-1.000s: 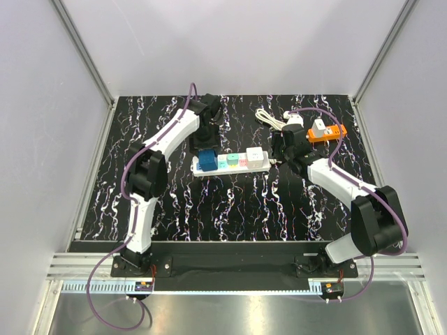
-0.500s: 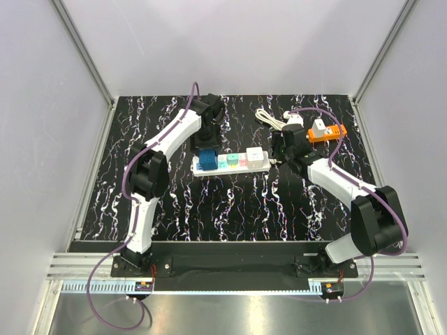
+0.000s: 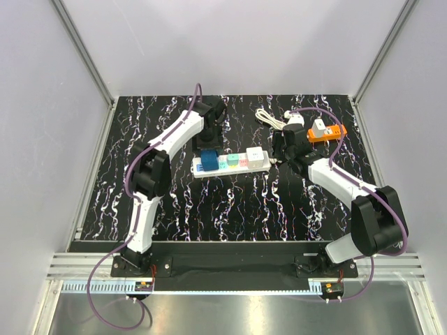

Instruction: Insert the plug

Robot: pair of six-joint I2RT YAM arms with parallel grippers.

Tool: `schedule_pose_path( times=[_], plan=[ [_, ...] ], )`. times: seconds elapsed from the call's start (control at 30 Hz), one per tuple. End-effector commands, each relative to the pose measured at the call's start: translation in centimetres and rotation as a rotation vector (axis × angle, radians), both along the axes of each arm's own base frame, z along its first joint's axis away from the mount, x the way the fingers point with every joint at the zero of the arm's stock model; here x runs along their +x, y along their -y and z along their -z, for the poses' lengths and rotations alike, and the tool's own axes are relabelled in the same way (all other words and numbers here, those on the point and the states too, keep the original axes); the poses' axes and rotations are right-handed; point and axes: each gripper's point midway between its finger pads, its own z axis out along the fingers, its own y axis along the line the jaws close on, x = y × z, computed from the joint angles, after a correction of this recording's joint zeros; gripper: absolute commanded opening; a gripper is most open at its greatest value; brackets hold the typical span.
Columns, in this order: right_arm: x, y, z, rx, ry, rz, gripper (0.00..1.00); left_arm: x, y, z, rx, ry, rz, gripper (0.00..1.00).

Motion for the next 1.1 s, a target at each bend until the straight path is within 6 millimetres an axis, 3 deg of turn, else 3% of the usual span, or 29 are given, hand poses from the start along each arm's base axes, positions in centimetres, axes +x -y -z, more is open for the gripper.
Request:
schedule_pose_path(
  times=[0.0,0.3,0.47,0.7,1.07],
  plan=[
    [0.3,0.1,-1.9,0.026,0.056,-0.004,0.52,-0.3,0.4,1.2,0.028,-0.018,0.028,0.00],
    [0.3,0.0,-2.0,0.033,0.060,-0.007,0.50,-2.1,0.2,2.4,0.110,-0.021,0.025,0.00],
    [0.4,0.0,-1.9,0.037,0.061,-0.007,0.50,-3.0,0.5,1.0,0.159,0.062,0.006,0.00],
    [0.3,-0.4,-1.7,0.053,0.053,-0.016,0.50,-5.4,-0.7,2.6,0.170,0.150,-0.072,0.00],
    [0.4,-0.5,-0.9,0.057,0.039,-0.017,0.49,-7.9,1.1,4.9,0.170,0.226,-0.087,0.00]
  ],
)
